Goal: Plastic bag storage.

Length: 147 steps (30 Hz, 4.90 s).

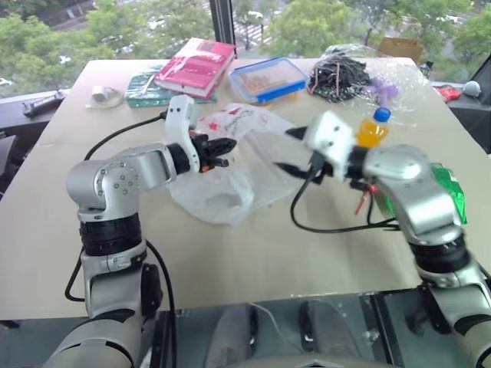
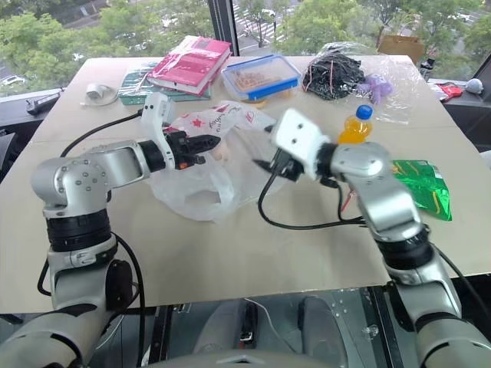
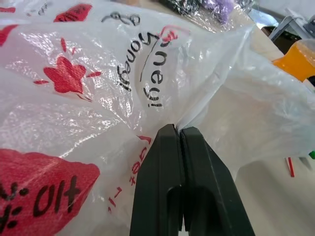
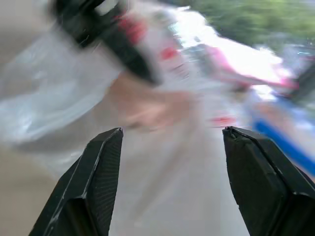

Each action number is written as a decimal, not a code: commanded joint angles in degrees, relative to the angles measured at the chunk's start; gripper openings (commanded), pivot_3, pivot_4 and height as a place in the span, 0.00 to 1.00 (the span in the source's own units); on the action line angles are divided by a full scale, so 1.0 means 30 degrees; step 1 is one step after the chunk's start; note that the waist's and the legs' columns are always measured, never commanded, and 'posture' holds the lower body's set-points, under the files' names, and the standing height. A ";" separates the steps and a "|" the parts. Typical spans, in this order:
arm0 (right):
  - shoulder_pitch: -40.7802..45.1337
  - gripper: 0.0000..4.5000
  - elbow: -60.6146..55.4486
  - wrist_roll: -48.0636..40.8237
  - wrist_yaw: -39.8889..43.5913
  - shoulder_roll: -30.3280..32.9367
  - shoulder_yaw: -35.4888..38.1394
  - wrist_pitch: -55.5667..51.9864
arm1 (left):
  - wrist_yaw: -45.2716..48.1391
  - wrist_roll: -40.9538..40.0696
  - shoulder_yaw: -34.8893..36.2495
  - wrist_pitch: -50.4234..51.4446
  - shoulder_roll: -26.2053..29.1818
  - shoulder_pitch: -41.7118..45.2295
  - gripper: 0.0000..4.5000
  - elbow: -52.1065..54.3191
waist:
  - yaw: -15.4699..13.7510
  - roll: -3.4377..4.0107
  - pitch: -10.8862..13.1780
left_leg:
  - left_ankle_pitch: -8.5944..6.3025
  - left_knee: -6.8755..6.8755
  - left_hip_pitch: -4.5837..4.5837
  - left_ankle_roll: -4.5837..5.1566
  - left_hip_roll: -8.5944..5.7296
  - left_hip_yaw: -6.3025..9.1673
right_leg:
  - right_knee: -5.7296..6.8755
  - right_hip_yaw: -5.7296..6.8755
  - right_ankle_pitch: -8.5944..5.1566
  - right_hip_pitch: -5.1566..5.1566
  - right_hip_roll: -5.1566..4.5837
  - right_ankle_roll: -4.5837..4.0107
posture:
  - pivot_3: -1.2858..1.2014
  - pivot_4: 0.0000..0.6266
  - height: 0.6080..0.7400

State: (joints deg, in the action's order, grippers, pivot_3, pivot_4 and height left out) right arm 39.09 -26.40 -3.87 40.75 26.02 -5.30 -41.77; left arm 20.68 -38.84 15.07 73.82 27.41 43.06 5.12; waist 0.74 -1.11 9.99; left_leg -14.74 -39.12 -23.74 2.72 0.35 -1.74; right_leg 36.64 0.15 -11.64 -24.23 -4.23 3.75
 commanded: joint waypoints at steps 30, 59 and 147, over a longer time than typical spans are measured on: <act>-0.0440 0.80 1.2202 0.0415 -0.9811 -0.2862 0.5333 0.3430 | -0.0442 0.0239 -0.0046 -0.0938 -0.0278 0.0858 0.00 0.0007 | 0.0092 -0.0024 -0.0013 | 0.0000 0.0013 -0.0024 0.0012 -0.0004 -0.0089 | 0.0011 -0.0090 -0.0003 -0.0056 0.0024 -0.0002 | 0.52 0.24 1.00; -0.2902 0.67 -0.1265 -0.5722 -0.6407 -0.3067 0.3879 0.1905 | -0.0432 0.0173 0.0109 -0.0886 -0.0264 0.1100 0.00 -0.0079 | 0.0021 0.0003 0.0018 | 0.0000 0.0025 -0.0071 0.0011 0.0017 -0.0104 | 0.0023 -0.0115 -0.0004 -0.0135 0.0027 -0.0001 | 0.52 0.24 1.00; -0.3681 1.00 -0.2478 -0.8910 -0.1116 -0.2484 -0.1589 -0.5484 | 0.2937 -0.3579 -0.1397 -0.2154 0.1048 0.0468 0.00 0.0869 | 0.0356 -0.0042 0.0025 | 0.0042 -0.0021 -0.0326 -0.0041 0.0013 -0.0022 | 0.0063 -0.0041 -0.0013 -0.0348 0.0046 -0.0026 | 0.52 0.24 1.00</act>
State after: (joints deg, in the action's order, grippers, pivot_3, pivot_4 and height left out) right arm 27.90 -31.25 -27.59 35.31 17.58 -11.99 -57.99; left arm 28.55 -50.22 12.09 68.19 29.29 44.25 4.18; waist 1.81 -1.24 10.07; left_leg -14.62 -39.21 -24.70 2.62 0.39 -1.79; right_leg 36.82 0.05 -11.68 -25.22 -4.12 3.67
